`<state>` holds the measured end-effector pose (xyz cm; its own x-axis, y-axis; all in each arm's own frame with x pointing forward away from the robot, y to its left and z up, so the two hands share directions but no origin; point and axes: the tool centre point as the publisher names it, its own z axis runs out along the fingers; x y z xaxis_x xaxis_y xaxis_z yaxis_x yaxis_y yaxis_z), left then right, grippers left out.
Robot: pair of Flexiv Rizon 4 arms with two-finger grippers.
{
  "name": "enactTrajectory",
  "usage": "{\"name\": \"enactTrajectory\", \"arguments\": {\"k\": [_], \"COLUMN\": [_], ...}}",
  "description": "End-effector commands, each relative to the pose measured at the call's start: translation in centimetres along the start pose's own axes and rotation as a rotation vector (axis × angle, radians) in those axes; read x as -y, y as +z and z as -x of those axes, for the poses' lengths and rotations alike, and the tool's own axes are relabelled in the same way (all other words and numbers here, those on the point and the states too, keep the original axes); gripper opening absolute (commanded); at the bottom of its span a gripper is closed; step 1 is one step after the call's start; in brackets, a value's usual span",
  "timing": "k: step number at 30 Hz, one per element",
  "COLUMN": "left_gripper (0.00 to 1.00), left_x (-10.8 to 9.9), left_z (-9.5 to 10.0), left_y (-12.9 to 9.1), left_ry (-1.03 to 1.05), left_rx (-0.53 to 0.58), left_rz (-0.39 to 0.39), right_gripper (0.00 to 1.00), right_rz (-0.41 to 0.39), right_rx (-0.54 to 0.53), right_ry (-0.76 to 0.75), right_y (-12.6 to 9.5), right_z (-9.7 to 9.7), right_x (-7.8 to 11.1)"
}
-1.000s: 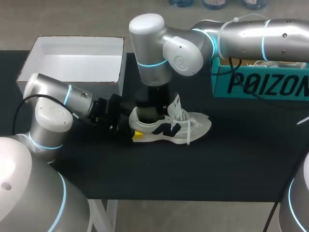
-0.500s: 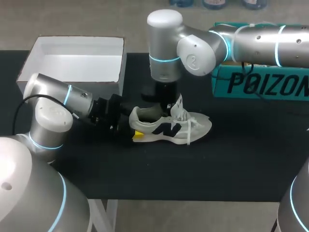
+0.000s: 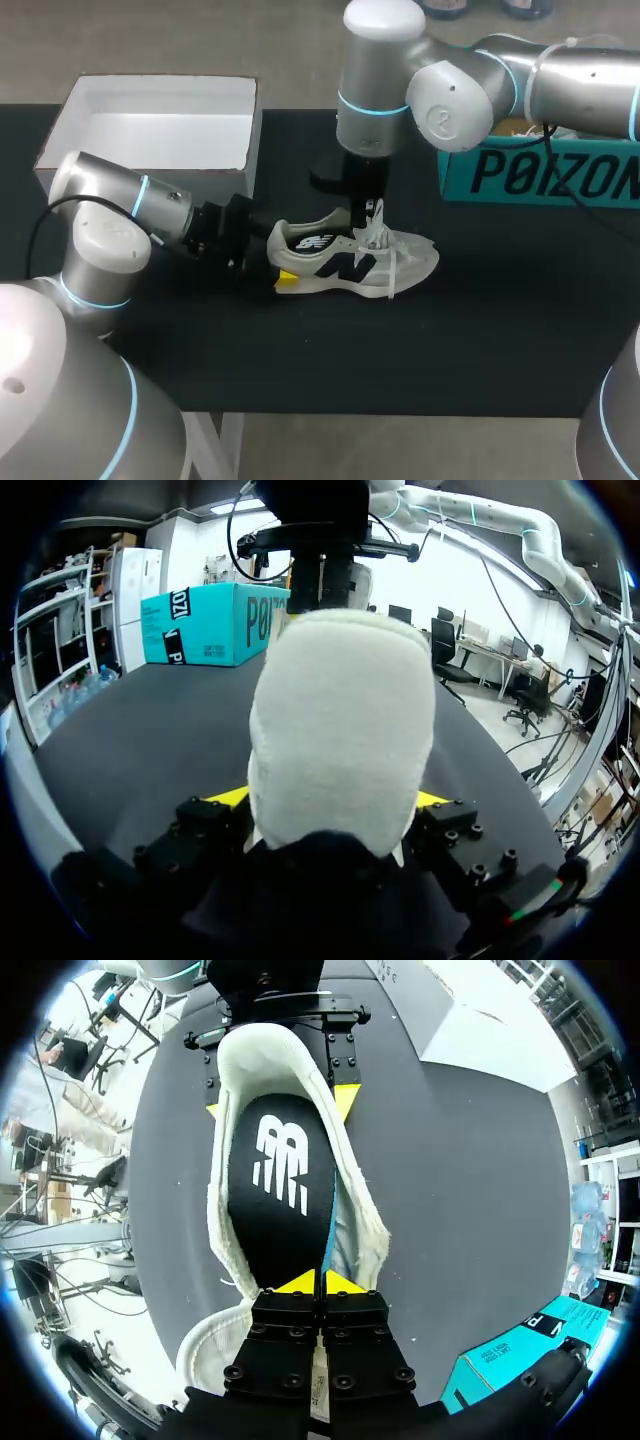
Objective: Take the shoe out of the shoebox, open the shoe tongue, remove and reinsert the insole, then place the shoe into the shoebox
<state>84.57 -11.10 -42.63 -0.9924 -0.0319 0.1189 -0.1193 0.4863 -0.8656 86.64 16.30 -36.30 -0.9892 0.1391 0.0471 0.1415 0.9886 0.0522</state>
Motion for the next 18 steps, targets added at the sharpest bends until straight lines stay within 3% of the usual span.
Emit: {"name": "enactTrajectory", "arguments": {"k": [1,8,18], "left_gripper": [0.0,0.0,0.0], "left_x": [-0.2,-0.2,-0.2], "left_z": [0.1,0.1,0.1], "left_y": [0.1,0.1,0.1], "left_ry": [0.0,0.0,0.0], "left_rx": [0.0,0.0,0.0], "left_rz": [0.001,0.001,0.001], "right_gripper": [0.0,0.0,0.0], "right_rz": [0.042,0.062,0.14], "right_rx": [0.027,0.026,0.05], "right_ry": [0.016,0.045,-0.05], "right_y": [-0.6,-0.8,-1.9], "right_z": [-0.2,0.1,0.2], "right_x": [1.5,2.5,-1.4]}}
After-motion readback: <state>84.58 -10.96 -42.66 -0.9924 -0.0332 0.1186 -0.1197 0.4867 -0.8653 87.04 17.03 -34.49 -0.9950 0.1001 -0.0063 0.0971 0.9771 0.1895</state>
